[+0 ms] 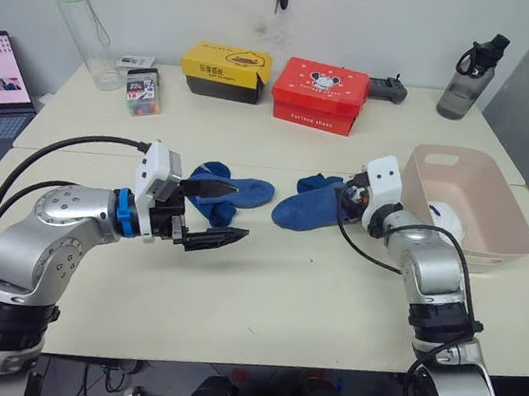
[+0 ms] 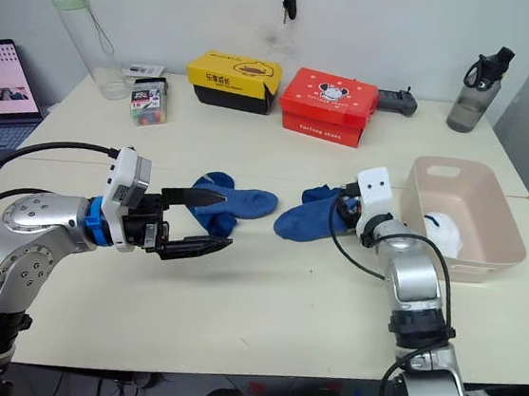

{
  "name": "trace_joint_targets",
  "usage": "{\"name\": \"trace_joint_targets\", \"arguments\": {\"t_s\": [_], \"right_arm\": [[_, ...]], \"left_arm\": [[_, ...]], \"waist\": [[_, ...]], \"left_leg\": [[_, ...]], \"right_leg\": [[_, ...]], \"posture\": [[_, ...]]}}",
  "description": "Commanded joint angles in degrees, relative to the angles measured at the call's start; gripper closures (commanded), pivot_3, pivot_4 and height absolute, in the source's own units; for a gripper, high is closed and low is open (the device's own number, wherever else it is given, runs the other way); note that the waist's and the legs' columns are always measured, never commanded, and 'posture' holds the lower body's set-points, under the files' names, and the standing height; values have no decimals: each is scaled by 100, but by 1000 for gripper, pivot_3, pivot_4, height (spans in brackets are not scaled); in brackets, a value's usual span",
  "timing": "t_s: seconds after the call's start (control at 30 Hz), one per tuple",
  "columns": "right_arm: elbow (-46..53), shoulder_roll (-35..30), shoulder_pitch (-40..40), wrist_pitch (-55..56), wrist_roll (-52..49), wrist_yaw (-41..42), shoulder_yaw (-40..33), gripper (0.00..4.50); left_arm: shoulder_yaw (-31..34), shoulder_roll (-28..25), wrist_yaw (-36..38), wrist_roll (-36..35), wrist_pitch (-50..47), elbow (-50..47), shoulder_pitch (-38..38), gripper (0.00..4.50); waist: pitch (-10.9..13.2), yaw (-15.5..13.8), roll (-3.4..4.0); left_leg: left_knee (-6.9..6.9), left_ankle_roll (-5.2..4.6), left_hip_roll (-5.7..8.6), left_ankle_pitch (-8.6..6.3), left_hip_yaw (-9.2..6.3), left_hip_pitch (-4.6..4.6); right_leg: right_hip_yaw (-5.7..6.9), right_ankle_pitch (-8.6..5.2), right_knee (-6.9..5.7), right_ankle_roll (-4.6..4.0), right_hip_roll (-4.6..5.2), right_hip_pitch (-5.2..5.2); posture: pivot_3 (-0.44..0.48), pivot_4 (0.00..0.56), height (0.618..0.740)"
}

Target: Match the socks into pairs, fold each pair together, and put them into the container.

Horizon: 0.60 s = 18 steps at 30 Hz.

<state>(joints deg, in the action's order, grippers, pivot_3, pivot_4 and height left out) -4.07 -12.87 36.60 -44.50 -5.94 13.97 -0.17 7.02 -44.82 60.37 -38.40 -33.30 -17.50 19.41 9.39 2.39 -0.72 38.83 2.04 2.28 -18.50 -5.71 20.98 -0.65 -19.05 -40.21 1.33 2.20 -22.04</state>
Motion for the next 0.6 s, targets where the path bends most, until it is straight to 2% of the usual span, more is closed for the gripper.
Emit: {"name": "trace_joint_targets", "arguments": {"t_s": [0.03,0.23,0.37,0.53,0.6], "right_arm": [[106,85,242,-504,-305,-15,-317,1361],[180,80,311,-606,-420,108,-260,1361],[222,62,303,-454,-438,218,-162,2620],[321,-16,238,-233,-393,347,13,4410],[434,-49,205,-159,-394,406,72,4483]], "left_arm": [[71,-9,11,-30,93,-140,29,0],[52,0,48,-4,146,-104,29,0],[45,5,60,8,164,-89,29,0],[35,4,34,22,172,-83,42,0],[42,-1,20,23,161,-92,36,0]], "waist": [[0,0,0],[0,2,0],[0,10,0],[0,33,0],[0,34,0]], "left_leg": [[0,0,0,0,0,0],[-1,0,0,0,1,0],[-1,0,0,0,1,0],[-1,0,0,0,1,0],[-1,0,0,0,1,0]], "right_leg": [[0,0,0,0,0,-1],[-1,0,0,0,0,-1],[-1,0,0,0,0,-2],[-1,0,-1,0,0,-2],[-1,0,-1,0,0,-2]], "posture": [[0,150,740],[0,150,740],[0,150,740],[0,150,740],[0,150,740]]}}
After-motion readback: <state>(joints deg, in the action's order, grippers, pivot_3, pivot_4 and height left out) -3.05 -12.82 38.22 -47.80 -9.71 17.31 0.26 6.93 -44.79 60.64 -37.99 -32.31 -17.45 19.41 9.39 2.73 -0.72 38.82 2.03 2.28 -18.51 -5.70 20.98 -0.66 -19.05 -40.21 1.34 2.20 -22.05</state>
